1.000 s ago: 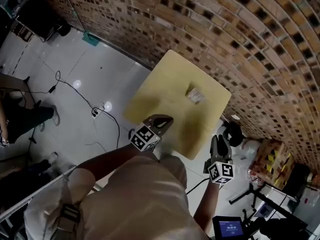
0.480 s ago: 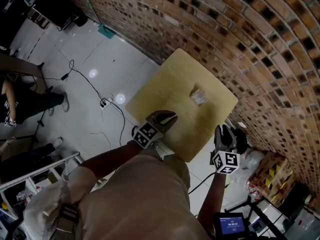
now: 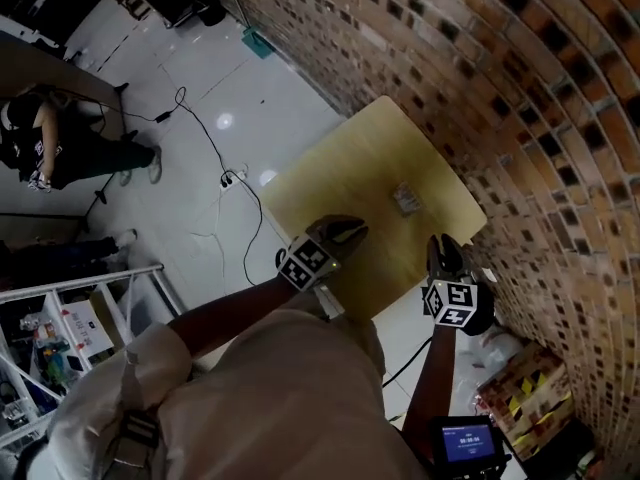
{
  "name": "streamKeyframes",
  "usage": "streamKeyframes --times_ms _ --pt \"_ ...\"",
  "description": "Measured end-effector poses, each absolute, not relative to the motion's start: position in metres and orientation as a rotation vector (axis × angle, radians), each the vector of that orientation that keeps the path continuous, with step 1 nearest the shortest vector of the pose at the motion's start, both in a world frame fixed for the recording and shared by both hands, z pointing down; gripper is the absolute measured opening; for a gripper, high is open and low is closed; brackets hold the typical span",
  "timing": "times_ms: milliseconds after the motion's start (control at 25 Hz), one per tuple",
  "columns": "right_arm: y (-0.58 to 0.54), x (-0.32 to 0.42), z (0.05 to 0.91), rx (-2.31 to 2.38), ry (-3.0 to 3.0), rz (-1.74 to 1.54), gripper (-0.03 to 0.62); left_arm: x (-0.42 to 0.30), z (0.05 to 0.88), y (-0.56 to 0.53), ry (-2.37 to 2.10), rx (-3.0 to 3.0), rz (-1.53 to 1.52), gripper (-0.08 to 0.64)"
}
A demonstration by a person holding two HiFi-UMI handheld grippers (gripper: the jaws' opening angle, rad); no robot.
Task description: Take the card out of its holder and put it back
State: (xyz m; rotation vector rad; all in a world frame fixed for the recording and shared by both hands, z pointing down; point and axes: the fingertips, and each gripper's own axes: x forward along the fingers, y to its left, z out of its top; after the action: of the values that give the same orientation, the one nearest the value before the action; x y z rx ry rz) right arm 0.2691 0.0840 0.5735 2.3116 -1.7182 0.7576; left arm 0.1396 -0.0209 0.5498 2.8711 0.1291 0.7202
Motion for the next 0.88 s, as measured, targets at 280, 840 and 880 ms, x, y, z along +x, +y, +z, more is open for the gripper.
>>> streamKeyframes --times_ms 280,840,880 --pt "0.066 0.289 0.613 2.138 -1.799 0.784 0.094 0.143 0.556 -0.011 -0.043 2.879 0.733 0.06" --pt "0.028 0.303 0.709 1.895 -1.844 0.891 0.094 0.14 0.571 0.004 -0.216 2.832 0.774 0.054" --pt "0.027 0.302 0.714 1.88 -1.845 0.897 0.094 0.14 0.572 0.004 -0.221 2.828 0.779 0.052"
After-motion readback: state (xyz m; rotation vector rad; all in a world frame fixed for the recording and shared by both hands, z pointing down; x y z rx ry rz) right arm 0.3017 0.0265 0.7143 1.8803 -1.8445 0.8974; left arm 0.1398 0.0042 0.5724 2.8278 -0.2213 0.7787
